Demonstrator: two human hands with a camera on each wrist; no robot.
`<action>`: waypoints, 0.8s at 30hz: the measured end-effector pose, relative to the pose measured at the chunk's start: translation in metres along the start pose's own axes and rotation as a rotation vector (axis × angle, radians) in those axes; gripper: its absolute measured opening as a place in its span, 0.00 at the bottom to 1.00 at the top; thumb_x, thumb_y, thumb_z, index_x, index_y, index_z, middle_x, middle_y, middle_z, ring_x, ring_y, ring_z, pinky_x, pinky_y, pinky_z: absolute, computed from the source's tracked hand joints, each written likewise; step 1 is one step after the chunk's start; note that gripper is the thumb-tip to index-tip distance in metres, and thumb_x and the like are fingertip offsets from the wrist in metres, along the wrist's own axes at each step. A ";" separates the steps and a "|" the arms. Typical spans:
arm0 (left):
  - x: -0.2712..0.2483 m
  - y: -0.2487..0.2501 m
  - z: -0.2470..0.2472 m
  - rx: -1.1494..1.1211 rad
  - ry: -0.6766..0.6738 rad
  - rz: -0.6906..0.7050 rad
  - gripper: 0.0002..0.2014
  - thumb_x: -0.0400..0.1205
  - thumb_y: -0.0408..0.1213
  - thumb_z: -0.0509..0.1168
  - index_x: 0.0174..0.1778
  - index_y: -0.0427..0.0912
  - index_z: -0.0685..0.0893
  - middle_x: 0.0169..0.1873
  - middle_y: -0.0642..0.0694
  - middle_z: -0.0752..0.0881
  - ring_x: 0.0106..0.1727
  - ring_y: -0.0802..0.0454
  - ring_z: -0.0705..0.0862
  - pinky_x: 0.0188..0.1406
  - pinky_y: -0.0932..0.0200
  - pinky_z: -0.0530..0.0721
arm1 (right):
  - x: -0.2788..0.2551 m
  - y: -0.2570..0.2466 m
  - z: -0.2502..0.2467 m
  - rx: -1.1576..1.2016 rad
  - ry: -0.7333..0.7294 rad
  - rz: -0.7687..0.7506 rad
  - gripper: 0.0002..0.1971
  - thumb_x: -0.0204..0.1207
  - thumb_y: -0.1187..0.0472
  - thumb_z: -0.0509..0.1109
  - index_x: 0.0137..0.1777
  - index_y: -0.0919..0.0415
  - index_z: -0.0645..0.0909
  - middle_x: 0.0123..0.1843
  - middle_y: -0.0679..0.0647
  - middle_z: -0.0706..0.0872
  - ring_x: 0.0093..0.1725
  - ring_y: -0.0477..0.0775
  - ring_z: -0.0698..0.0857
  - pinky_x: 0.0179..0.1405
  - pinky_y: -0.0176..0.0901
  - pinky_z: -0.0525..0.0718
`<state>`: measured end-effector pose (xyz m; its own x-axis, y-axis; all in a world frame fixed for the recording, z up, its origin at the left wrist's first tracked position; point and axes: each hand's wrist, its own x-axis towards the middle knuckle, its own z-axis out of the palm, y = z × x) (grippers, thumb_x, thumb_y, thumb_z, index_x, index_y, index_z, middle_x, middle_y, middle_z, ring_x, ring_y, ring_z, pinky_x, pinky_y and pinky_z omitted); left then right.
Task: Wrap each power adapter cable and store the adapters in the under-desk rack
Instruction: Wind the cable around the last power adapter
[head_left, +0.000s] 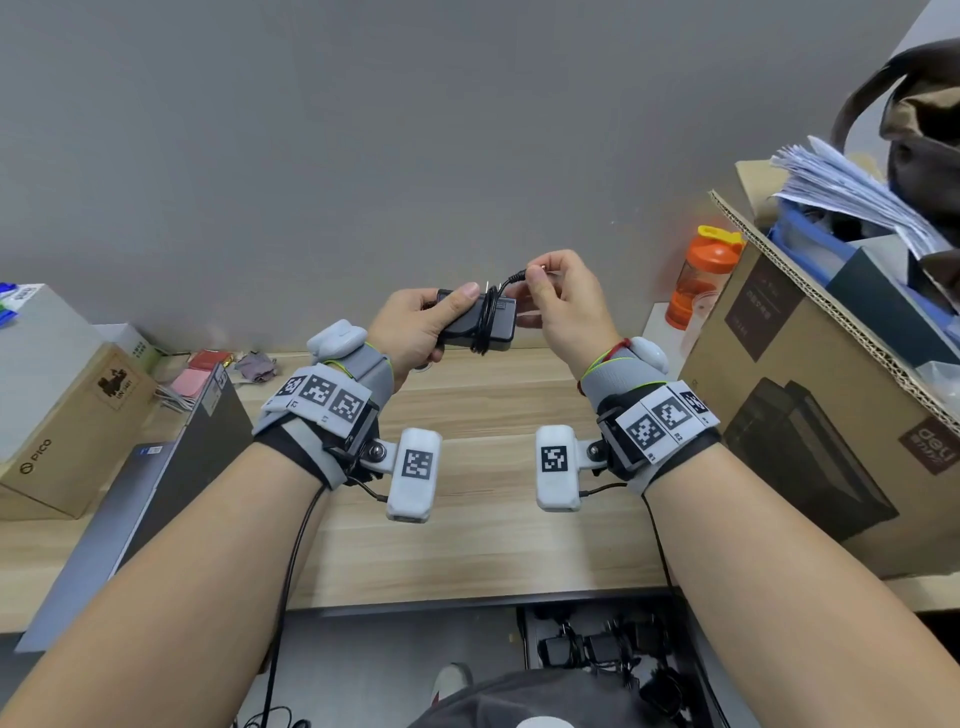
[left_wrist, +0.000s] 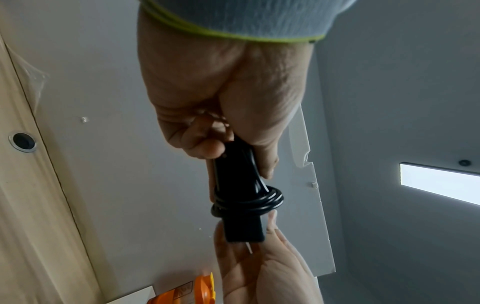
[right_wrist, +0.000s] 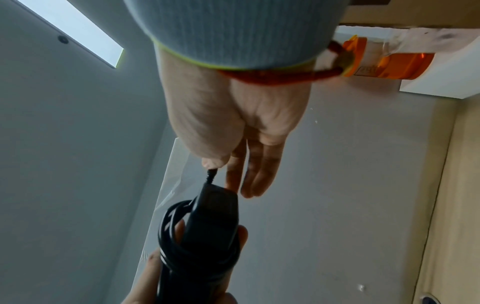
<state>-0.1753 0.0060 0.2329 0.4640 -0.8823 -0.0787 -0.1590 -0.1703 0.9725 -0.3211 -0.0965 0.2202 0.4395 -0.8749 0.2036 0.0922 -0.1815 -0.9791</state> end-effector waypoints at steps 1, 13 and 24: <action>0.000 0.000 0.000 0.002 -0.001 0.003 0.17 0.81 0.55 0.67 0.41 0.43 0.86 0.19 0.55 0.75 0.18 0.55 0.66 0.24 0.59 0.60 | -0.001 0.000 0.001 0.051 -0.023 0.016 0.06 0.86 0.66 0.62 0.48 0.57 0.71 0.38 0.55 0.87 0.37 0.51 0.87 0.36 0.48 0.89; 0.000 -0.009 0.007 0.128 -0.154 0.110 0.19 0.80 0.55 0.70 0.50 0.41 0.90 0.28 0.50 0.84 0.27 0.47 0.72 0.22 0.62 0.71 | 0.004 0.012 -0.006 -0.148 0.027 0.041 0.07 0.81 0.61 0.71 0.48 0.58 0.73 0.29 0.53 0.84 0.24 0.46 0.83 0.22 0.41 0.81; -0.004 -0.028 0.036 0.101 -0.059 0.038 0.17 0.83 0.52 0.66 0.43 0.41 0.86 0.23 0.53 0.80 0.17 0.55 0.71 0.18 0.66 0.69 | -0.024 0.023 -0.026 0.068 -0.197 0.455 0.17 0.86 0.49 0.63 0.45 0.61 0.83 0.32 0.55 0.82 0.24 0.52 0.76 0.24 0.38 0.81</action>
<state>-0.2047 -0.0014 0.1984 0.4042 -0.9128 -0.0581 -0.2633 -0.1769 0.9483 -0.3529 -0.0916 0.1930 0.6086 -0.7559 -0.2414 -0.0932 0.2341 -0.9678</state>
